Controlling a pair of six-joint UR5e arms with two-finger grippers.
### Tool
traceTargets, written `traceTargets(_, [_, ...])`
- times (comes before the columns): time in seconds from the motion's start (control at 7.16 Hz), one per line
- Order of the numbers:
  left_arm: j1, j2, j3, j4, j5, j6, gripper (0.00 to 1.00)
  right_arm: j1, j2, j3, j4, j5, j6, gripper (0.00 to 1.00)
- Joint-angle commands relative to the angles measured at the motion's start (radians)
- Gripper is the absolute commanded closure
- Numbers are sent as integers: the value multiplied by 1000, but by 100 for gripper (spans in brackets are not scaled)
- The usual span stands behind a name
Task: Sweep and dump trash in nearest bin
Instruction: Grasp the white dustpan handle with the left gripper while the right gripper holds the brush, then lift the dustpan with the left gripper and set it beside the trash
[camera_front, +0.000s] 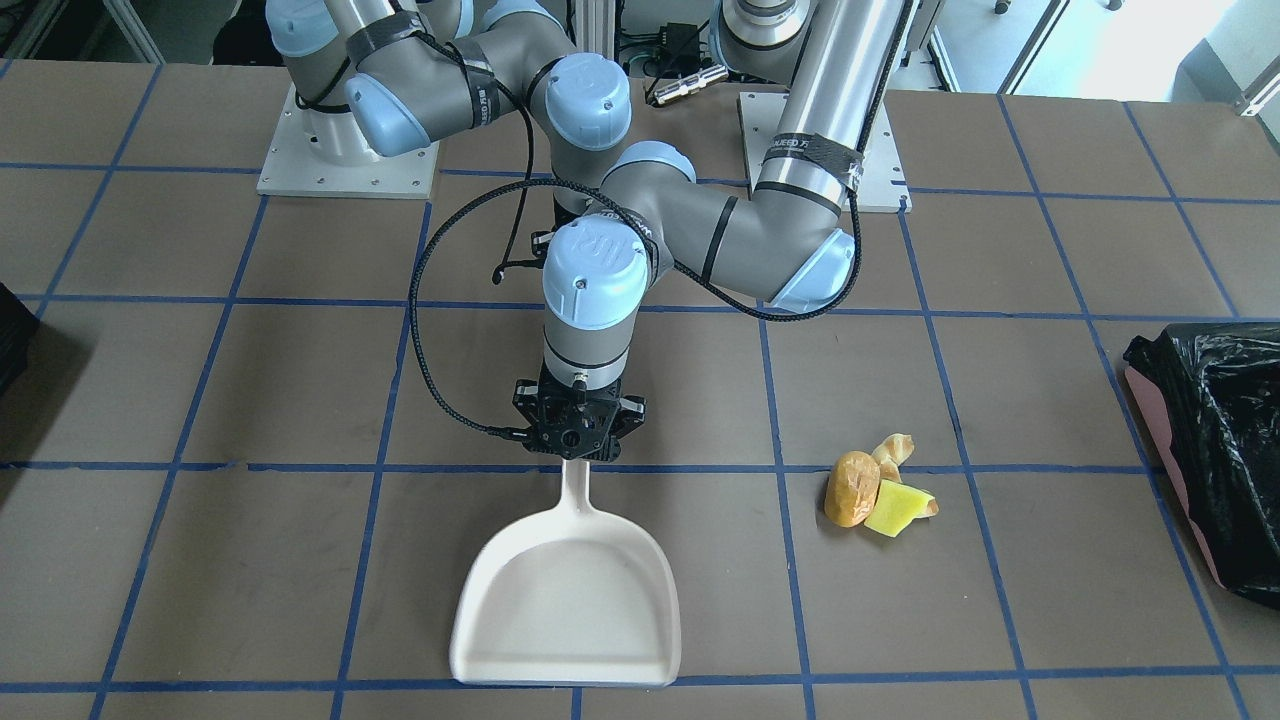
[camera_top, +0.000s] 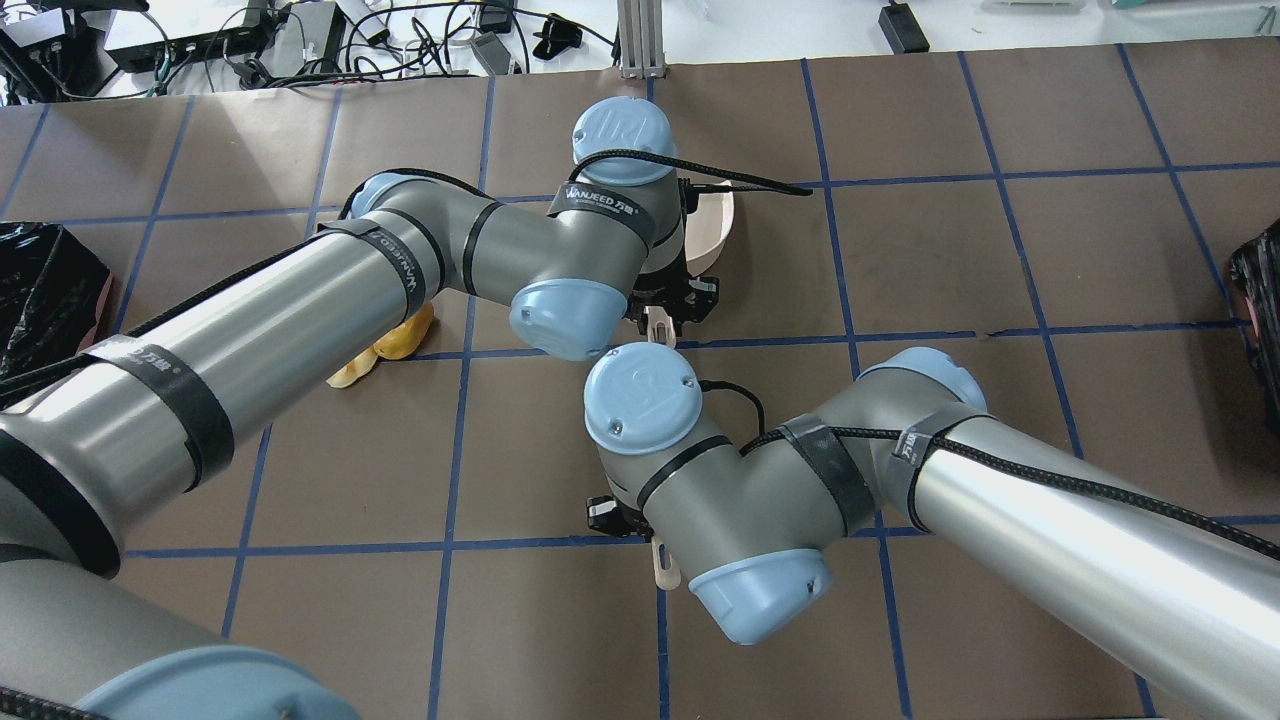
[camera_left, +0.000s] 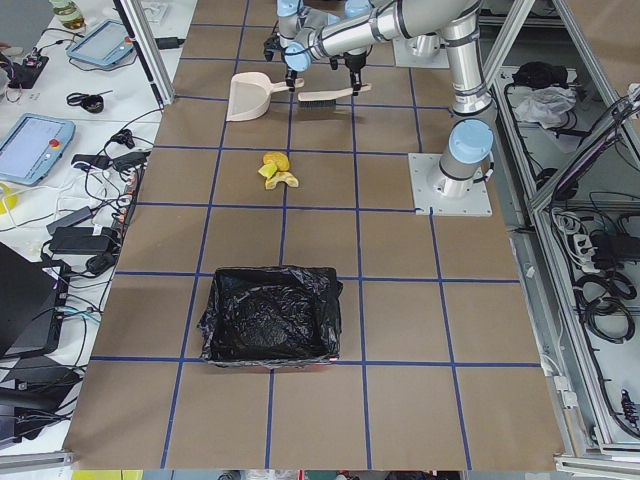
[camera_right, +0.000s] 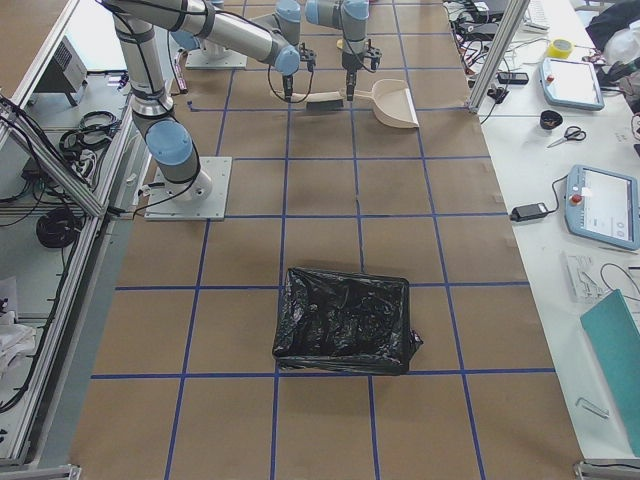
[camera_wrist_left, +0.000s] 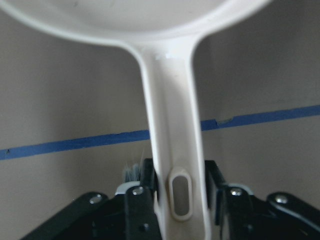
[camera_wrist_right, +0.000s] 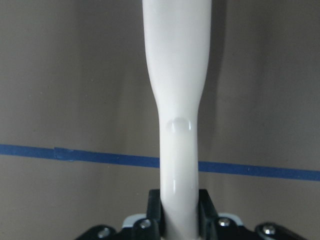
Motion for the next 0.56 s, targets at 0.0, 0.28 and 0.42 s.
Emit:
traceTargets(0.0, [0, 1, 6, -8, 0, 3, 100, 1, -2, -2, 1, 0, 7, 85])
traceTargets(0.28, [9, 32, 27, -8, 9, 59, 100, 1, -8, -2, 1, 0, 39, 88])
traceTargets(0.42, [30, 47, 64, -24, 51, 129, 100, 2, -14, -2, 2, -2, 87, 92])
